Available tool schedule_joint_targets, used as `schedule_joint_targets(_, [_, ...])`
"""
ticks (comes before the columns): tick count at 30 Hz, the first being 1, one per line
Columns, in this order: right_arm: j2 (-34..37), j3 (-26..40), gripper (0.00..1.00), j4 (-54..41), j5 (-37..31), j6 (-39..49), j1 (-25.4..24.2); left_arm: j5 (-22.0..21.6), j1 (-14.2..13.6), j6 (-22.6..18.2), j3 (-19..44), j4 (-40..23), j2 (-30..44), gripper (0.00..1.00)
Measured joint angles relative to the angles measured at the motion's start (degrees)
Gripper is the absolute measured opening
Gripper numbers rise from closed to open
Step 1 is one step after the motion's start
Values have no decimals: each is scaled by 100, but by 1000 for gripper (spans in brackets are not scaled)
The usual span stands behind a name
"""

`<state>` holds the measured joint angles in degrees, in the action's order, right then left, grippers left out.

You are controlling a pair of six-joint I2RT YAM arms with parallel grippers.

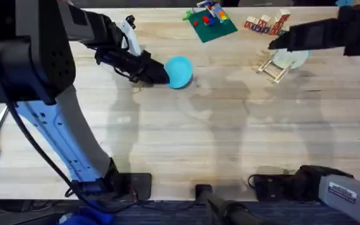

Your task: Pick up the plates from the table one by one and place each into a slot on the dish rack.

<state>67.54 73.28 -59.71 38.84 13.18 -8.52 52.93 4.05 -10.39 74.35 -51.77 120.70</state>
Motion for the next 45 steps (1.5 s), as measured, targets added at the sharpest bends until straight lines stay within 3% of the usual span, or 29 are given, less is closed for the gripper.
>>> schedule_joint_targets(7, [382, 2, 995, 305, 795, -653, 278, 0, 0, 0, 0, 0, -1, 42])
schedule_joint_targets(12, [954, 2, 995, 722, 983, -1105, 897, 0, 0, 0, 0, 0, 0, 42])
schedule_joint_targets(21, [1894, 2, 995, 2311, 1062, -1949, 1883, 0, 0, 0, 0, 0, 0, 42])
schedule_joint_targets(34, [3418, 2, 996, 2921, 894, -2308, 2277, 0, 0, 0, 0, 15, 0, 43])
schedule_joint_targets(45, [3919, 2, 995, 3527, 552, -2409, 2660, 0, 0, 2, 0, 17, -1, 42])
